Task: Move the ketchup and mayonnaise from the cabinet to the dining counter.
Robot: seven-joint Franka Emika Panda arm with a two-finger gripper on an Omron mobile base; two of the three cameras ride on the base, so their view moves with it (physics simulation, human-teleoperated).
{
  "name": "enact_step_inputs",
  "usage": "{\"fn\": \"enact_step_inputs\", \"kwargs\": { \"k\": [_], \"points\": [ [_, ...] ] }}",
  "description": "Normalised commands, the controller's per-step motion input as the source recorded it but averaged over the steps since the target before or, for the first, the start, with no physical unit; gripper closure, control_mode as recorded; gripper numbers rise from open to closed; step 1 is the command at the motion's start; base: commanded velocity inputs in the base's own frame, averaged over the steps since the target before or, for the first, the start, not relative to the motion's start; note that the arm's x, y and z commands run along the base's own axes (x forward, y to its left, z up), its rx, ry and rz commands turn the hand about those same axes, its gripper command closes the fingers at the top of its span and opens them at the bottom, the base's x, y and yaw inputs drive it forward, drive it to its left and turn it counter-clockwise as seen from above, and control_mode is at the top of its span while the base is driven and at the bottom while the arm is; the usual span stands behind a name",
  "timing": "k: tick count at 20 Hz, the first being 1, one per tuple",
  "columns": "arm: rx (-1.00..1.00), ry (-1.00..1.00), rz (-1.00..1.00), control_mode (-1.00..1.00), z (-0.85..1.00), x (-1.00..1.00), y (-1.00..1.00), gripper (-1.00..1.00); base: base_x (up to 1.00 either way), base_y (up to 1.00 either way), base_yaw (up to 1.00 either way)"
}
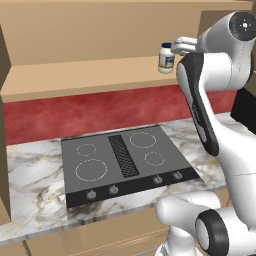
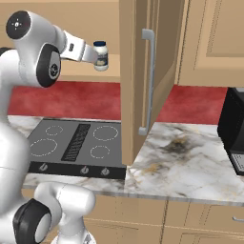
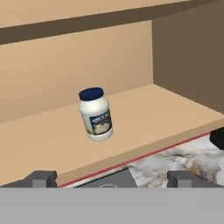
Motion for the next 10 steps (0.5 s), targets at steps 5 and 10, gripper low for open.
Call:
{"fn": "enact_step_inputs", "kwargs": {
  "k": [5, 10],
  "points": [
    [0.02, 0.03, 0.05, -1.0, 0.01, 0.42, 0.0, -1.0, 0.0, 0.0, 0.0],
    [0.0, 0.01, 0.08, -1.0, 0.0, 0.4, 0.0, -1.0, 0.0, 0.0, 0.0]
  ]
}}
